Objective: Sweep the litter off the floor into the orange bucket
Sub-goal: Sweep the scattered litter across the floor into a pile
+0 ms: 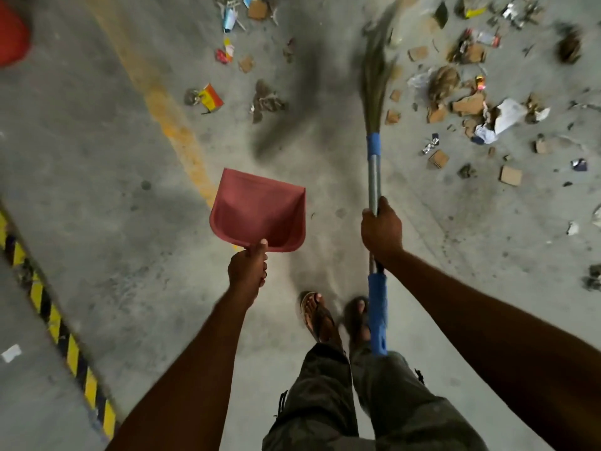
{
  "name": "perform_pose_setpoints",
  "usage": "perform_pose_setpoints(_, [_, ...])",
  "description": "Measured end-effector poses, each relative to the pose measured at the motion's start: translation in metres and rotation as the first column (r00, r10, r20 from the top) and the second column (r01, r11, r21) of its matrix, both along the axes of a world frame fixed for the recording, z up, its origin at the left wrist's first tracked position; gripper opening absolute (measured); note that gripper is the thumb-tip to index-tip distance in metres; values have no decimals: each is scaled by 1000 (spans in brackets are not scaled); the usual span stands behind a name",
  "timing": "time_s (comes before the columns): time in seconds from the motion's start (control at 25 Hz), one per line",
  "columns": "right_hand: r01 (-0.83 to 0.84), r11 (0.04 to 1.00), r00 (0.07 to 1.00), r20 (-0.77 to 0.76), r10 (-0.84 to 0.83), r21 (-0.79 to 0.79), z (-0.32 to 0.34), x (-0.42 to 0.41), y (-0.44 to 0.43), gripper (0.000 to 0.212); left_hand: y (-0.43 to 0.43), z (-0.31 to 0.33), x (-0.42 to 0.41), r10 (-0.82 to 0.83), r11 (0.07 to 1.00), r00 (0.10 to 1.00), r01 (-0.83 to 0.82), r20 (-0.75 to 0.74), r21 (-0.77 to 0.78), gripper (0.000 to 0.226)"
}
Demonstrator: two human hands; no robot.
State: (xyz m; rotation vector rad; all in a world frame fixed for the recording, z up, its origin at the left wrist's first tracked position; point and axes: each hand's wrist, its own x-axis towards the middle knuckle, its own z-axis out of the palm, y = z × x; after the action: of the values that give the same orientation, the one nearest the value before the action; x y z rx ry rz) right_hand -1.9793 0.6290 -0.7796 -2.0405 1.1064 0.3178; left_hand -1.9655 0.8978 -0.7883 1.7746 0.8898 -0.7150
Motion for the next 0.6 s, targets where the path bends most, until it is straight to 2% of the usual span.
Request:
perform_pose_setpoints(0.12, [-191,976,981,54,186,105,11,21,37,41,15,2,10,52,998,999,-52,9,22,41])
perform_pose_setpoints(0.2, [-368,909,929,38,368,197,8,59,66,37,32,0,23,116,992,993,-117,19,45,41])
perform_pose_setpoints(0.32, [-448,822,876,-10,482,353,-5,115,88,23,48,-8,42,184,981,983,-184,6,68,41])
perform_pose_setpoints(0.4, [-334,838,904,-105,415,432,-28,163,87,18,52,-21,70,217,974,976,-216,2,65,41])
perform_pose_setpoints(0.48, [-39,884,959,-230,164,465,-44,198,72,22,45,-30,98,221,973,975,-219,-26,71,42])
perform_pose_setpoints(0.56, [196,891,962,-257,-94,410,-52,212,50,27,32,-29,118,224,974,975,-223,-16,37,41])
perform_pose_setpoints(0.6, [234,907,958,-239,-155,349,-51,219,40,28,25,-29,131,218,976,976,-218,-7,13,41])
